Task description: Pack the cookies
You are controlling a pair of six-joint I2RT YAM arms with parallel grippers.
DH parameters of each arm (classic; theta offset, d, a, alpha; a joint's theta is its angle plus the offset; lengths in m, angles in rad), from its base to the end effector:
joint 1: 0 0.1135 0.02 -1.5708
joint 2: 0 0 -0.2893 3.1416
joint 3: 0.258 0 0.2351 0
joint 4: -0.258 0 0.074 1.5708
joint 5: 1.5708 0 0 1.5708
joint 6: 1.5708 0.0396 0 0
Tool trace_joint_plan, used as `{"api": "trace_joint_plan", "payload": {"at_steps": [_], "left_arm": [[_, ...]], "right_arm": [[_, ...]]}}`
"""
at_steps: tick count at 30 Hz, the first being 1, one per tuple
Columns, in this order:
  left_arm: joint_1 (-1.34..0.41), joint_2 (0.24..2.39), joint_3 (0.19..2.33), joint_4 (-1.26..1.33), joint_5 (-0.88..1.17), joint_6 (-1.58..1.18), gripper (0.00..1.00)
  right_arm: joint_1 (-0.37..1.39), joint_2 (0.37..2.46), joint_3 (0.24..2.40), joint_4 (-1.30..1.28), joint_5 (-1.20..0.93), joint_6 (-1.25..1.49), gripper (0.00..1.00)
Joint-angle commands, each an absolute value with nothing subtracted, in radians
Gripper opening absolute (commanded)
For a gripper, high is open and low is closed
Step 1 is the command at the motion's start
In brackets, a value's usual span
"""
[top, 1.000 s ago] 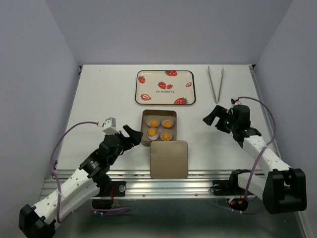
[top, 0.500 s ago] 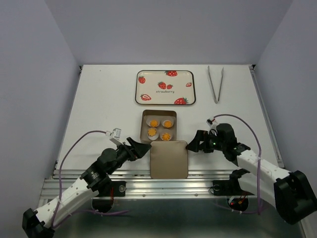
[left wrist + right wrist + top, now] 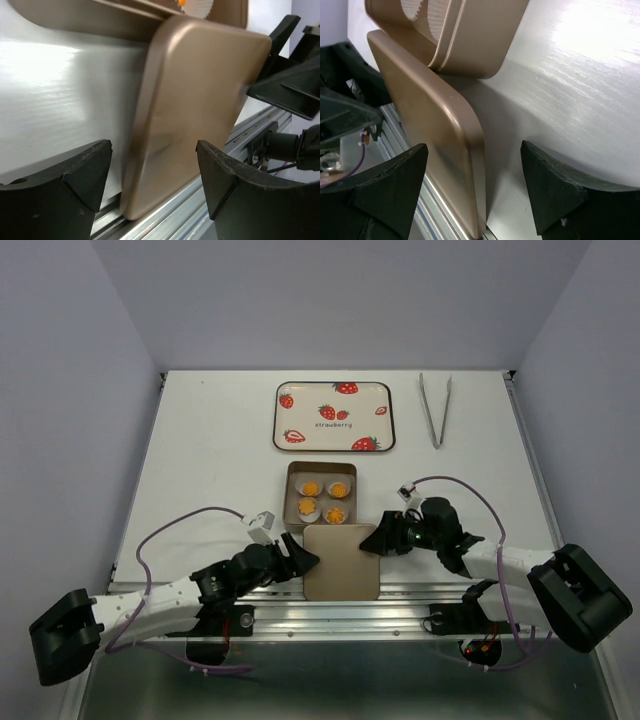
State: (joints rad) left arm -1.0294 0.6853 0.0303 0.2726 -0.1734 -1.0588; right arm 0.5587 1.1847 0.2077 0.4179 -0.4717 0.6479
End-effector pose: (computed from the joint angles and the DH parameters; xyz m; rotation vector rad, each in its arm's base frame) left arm 0.0665 -0.0973 0.1635 -0.1575 2.1440 -1.1597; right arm 0.1436 0.1110 0.1687 -0.2024 2.3011 1.1728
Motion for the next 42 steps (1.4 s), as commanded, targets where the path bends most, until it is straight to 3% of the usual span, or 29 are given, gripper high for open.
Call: {"api": "trace_joint_plan", "payload": {"at_steps": [1,2,6,12,19,32,42], "left_arm": [[-1.116,0.742,-0.057,0.379,-0.3,-1.117,0.79],[-1.132,0.771,-0.057,0.393,-0.308,-1.121,0.75],[-1.143,0.821,-0.052,0.41,-0.337,-1.124,0.67],[-1.152,0.818,-0.087,0.469,-0.379,-1.123,0.51],[-1.154,0.74,-0.087,0.486,-0.399,-1.097,0.43],[-1.157,0.503,-0.012,0.341,-0.454,-1.046,0.4],[-1.154,0.61,0.328,0.06,-0.718,-0.95,0.48]], "right_arm": [[0.569,1.192,0.155,0.471,-0.451,0.678,0.76],[0.569,1.187,0.147,0.485,-0.454,0.689,0.66],[0.569,1.164,0.13,0.485,-0.474,0.701,0.51],[0.569,1.161,0.12,0.505,-0.497,0.704,0.4],[0.569,1.151,0.117,0.597,-0.543,0.752,0.25],[0.578,1.023,0.25,0.408,-0.525,0.752,0.21],[0.578,1.235,0.555,0.261,-0.422,0.801,0.2]]}}
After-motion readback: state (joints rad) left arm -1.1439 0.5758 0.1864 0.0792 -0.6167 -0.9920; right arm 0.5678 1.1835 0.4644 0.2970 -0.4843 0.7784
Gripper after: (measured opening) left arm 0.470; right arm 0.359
